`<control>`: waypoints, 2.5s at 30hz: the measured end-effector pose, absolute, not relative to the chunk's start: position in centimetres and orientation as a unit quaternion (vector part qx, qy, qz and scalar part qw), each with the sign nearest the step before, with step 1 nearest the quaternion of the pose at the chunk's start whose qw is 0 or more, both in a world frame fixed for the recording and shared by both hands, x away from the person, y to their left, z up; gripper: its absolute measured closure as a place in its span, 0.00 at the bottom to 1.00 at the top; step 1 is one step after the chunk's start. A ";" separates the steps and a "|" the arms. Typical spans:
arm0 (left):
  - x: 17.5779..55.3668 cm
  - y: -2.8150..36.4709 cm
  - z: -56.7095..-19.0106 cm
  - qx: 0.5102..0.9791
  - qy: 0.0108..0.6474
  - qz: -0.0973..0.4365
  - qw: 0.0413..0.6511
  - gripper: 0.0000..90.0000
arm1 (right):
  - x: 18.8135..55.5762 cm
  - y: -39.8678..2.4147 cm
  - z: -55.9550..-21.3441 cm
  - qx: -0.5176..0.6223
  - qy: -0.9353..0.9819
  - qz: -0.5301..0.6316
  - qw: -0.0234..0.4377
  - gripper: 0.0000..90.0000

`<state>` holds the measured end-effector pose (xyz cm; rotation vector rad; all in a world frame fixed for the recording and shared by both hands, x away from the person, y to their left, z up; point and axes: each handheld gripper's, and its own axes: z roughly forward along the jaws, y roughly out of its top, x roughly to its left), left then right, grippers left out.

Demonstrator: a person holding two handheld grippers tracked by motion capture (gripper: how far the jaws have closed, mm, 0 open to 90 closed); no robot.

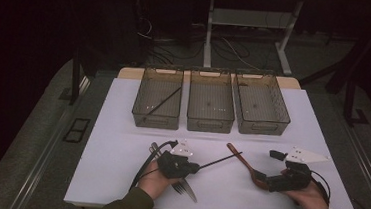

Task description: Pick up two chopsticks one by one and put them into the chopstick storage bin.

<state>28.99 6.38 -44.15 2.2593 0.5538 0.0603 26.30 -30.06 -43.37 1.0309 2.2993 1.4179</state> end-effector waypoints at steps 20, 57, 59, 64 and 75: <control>29.5 8.9 -41.5 0.881 0.210 0.015 0.423 0.94 | 26.4 -30.2 -43.4 0.358 0.784 0.493 0.117 0.01; 31.5 13.1 -37.7 0.863 0.238 0.041 0.444 0.94 | 26.4 -30.0 -43.5 0.358 0.788 0.489 0.115 0.01; 31.6 13.4 -37.5 0.861 0.241 0.044 0.446 0.94 | 26.4 -30.0 -43.5 0.356 0.788 0.489 0.116 0.01; 32.1 14.0 -37.0 0.856 0.249 0.055 0.449 0.94 | 26.4 -29.9 -43.6 0.357 0.788 0.489 0.116 0.01; 34.9 15.5 -35.3 0.845 0.273 0.084 0.452 0.94 | 26.5 -30.0 -43.6 0.362 0.786 0.487 0.117 0.01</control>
